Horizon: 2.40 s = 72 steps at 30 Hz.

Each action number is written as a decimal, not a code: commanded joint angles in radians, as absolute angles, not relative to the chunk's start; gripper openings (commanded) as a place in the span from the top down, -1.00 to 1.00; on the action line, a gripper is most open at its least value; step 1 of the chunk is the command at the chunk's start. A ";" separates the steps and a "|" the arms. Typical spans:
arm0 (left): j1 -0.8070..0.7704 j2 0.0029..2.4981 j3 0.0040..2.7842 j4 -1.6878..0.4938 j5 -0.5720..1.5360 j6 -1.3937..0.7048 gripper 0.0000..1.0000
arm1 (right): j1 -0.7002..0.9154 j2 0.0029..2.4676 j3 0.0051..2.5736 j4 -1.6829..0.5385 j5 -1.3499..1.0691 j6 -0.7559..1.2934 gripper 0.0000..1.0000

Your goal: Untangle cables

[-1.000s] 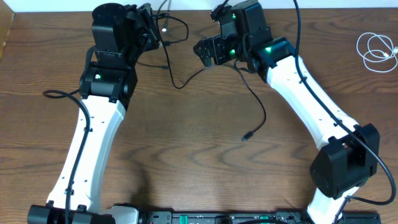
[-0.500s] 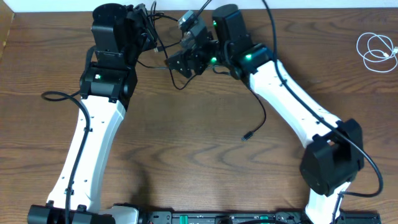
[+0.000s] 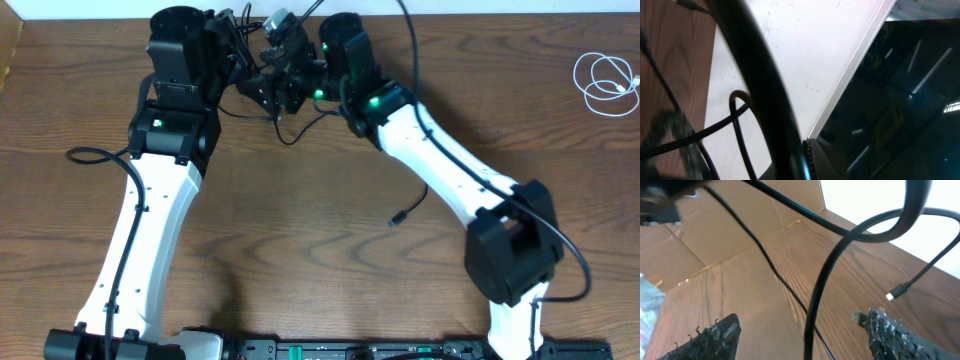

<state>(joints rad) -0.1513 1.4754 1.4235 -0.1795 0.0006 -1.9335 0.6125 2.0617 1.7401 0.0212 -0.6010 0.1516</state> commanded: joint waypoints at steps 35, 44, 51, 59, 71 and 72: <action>-0.008 1.480 1.442 -0.558 -0.065 -0.904 0.85 | -0.184 1.823 1.747 -0.890 -0.546 0.069 0.98; -0.008 1.480 1.442 -0.615 0.164 -0.661 0.85 | -0.331 1.782 1.919 -0.904 -0.556 0.065 0.98; -0.008 1.480 1.442 -0.655 0.177 -0.662 0.85 | -0.472 1.782 2.175 -0.938 -0.552 0.065 0.98; -0.035 1.485 1.442 -0.654 0.253 -0.658 0.85 | -0.614 1.804 2.205 -0.832 -0.381 0.012 0.98; -0.184 1.516 1.442 -0.623 0.250 -0.625 0.85 | -0.767 1.859 2.226 -0.587 -0.348 0.019 0.98; -0.190 1.521 1.442 -0.619 0.250 -0.625 0.85 | -0.767 1.859 2.236 -0.569 -0.345 0.020 0.98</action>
<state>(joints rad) -0.1741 1.4960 1.4235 -0.6300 0.2420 -0.6495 -0.7670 1.8709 2.1967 -0.6033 -0.3534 0.0074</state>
